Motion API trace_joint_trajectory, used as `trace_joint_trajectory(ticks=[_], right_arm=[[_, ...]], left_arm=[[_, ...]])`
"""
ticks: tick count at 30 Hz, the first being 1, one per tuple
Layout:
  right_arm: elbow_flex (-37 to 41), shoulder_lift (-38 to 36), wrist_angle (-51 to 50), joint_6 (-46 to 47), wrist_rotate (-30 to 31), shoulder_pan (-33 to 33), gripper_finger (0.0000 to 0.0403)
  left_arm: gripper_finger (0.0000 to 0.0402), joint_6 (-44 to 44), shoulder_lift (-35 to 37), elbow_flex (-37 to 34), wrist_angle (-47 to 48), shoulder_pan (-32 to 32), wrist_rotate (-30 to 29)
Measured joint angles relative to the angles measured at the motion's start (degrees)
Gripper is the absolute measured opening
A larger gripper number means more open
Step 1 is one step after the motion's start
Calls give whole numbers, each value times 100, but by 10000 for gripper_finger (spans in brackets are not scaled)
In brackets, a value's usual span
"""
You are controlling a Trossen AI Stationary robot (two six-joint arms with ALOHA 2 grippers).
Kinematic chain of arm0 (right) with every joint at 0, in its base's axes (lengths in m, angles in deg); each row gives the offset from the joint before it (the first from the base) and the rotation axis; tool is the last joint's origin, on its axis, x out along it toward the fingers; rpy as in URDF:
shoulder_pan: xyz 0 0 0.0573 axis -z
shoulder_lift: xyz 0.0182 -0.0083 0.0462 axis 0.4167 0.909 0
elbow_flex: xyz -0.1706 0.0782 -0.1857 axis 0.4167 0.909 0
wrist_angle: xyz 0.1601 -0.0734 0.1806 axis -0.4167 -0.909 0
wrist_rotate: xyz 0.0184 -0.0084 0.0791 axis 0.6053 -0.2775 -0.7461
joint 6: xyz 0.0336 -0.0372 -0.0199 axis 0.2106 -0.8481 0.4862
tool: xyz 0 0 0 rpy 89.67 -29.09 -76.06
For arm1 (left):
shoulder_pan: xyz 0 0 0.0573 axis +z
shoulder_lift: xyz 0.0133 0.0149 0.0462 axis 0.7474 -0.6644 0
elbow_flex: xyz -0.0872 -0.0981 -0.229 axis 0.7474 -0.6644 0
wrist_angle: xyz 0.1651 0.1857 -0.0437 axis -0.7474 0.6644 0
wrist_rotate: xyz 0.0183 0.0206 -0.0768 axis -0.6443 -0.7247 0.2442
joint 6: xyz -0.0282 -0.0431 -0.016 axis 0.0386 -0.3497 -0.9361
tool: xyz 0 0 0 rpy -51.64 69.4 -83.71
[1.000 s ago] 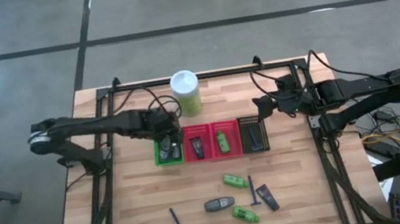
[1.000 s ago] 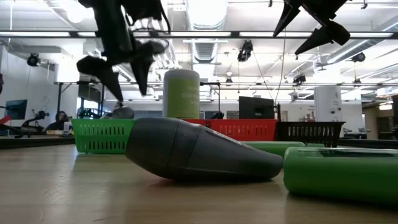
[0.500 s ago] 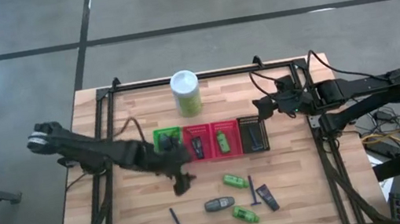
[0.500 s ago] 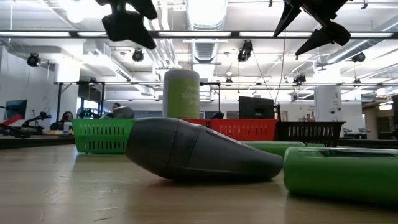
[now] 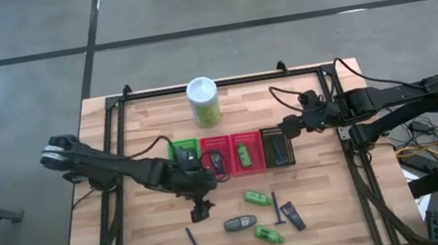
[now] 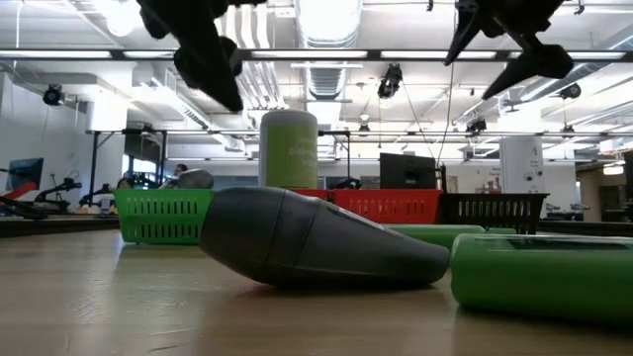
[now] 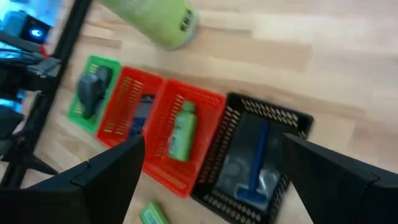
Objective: Pick & Place Travel size toiletries
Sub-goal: Put the gray deodorant in the green bin
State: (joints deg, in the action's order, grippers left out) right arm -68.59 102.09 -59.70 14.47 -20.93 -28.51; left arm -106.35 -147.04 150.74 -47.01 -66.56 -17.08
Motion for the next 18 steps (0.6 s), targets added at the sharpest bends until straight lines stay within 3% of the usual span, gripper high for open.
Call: trace_joint_trajectory(ticks=[8,14,18], right_arm=[[4,67,-237,213,-202,-77,368],[4,81,-266,-356,-610,-140,368],[5,32,-283,-605,-625,-266,368]], left_arm=[[298,-304,-332,0,-172,-191,92],[298,-277,-606,118,-1344,-534,-2],[298,-341,-963,587,-782,-741,-566]])
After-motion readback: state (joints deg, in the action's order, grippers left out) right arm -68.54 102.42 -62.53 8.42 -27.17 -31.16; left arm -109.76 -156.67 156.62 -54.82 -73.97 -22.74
